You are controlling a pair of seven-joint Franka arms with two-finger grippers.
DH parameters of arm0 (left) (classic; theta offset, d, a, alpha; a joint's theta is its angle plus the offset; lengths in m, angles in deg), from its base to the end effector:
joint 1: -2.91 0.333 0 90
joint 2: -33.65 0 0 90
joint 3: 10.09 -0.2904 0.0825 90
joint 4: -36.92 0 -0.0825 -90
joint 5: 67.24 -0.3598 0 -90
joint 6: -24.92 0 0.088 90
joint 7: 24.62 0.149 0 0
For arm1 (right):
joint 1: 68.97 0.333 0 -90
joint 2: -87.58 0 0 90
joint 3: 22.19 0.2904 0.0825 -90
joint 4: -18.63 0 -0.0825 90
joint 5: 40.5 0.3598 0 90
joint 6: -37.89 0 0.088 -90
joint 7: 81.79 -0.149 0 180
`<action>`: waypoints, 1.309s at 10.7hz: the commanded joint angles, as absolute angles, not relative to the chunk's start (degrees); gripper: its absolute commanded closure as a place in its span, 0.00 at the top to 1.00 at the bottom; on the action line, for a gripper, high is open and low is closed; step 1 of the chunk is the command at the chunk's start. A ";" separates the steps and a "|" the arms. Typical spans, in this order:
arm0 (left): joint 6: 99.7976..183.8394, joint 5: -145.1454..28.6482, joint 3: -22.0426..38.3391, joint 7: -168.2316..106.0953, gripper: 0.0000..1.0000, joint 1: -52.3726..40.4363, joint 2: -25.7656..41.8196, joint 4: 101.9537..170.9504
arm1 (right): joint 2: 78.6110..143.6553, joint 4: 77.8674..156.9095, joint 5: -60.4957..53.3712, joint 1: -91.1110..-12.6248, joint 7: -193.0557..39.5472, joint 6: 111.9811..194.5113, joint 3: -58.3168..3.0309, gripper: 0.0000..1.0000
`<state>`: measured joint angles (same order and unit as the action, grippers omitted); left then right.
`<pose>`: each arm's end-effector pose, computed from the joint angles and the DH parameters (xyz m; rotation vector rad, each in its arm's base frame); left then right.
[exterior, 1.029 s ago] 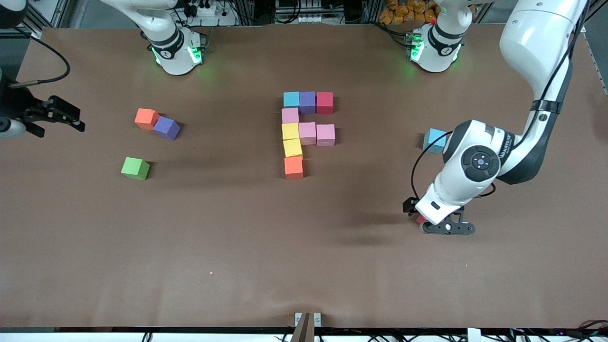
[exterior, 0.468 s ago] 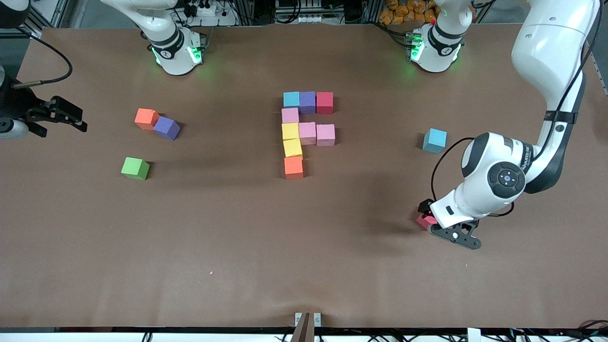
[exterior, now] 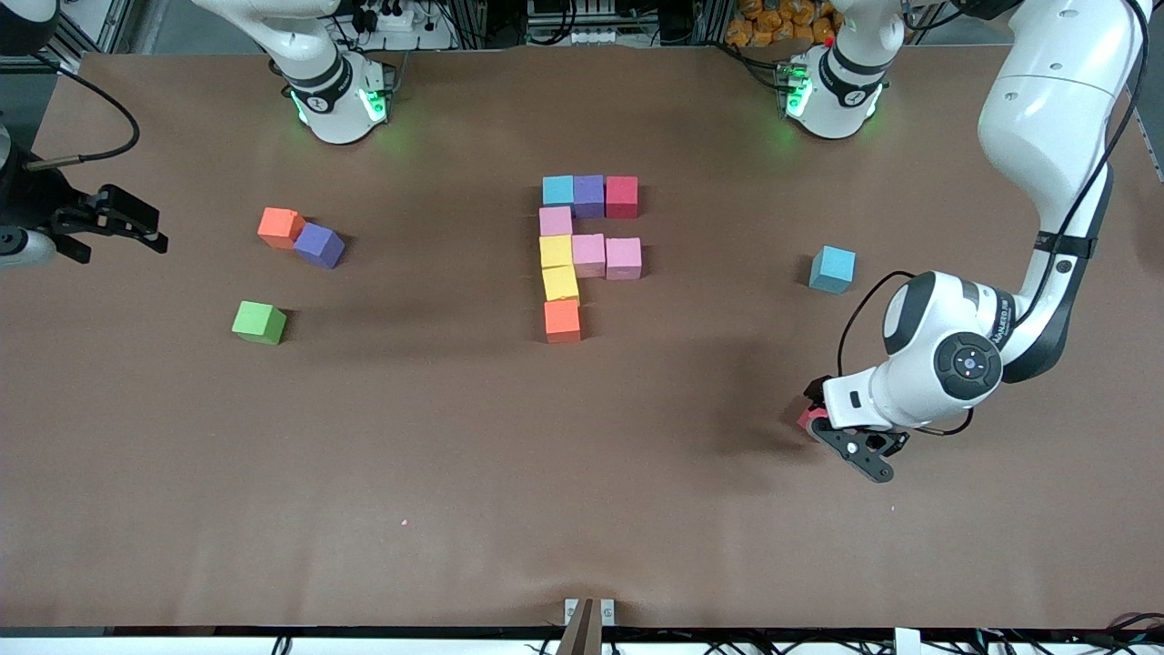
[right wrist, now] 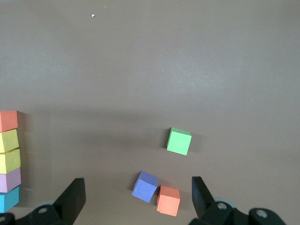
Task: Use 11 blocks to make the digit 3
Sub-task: 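Reach the left gripper toward the red cube and grasp it, then lift the red cube with the left gripper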
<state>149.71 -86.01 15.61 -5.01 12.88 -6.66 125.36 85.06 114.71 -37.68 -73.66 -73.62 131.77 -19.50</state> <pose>0.6573 -0.1270 0.2203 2.9316 -1.0858 0.0159 0.5227 -0.0108 0.5384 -3.0910 -0.1616 -0.0150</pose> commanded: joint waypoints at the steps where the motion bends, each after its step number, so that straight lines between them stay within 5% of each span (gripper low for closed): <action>1: 148.76 -84.82 15.93 -4.22 1.00 13.28 -7.66 125.24 | 85.21 113.99 -37.51 -73.62 -74.40 131.58 -19.47 1.00; 11: 149.64 -87.27 14.70 -12.83 1.00 12.23 -10.56 127.71 | 85.21 113.82 -37.51 -73.54 -74.23 131.58 -19.38 1.00; 12: 149.64 -87.28 14.70 -12.93 0.91 12.22 -10.65 127.71 | 85.21 113.82 -37.51 -73.62 -74.58 131.75 -19.38 1.00; 14: 149.64 -87.98 14.70 -12.84 0.50 12.14 -10.74 127.71 | 85.47 113.90 -37.51 -73.89 -74.58 131.67 -19.38 1.00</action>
<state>149.45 -86.32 14.56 -11.50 12.18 -10.87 127.57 85.06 114.58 -37.68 -73.64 -73.66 131.87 -19.46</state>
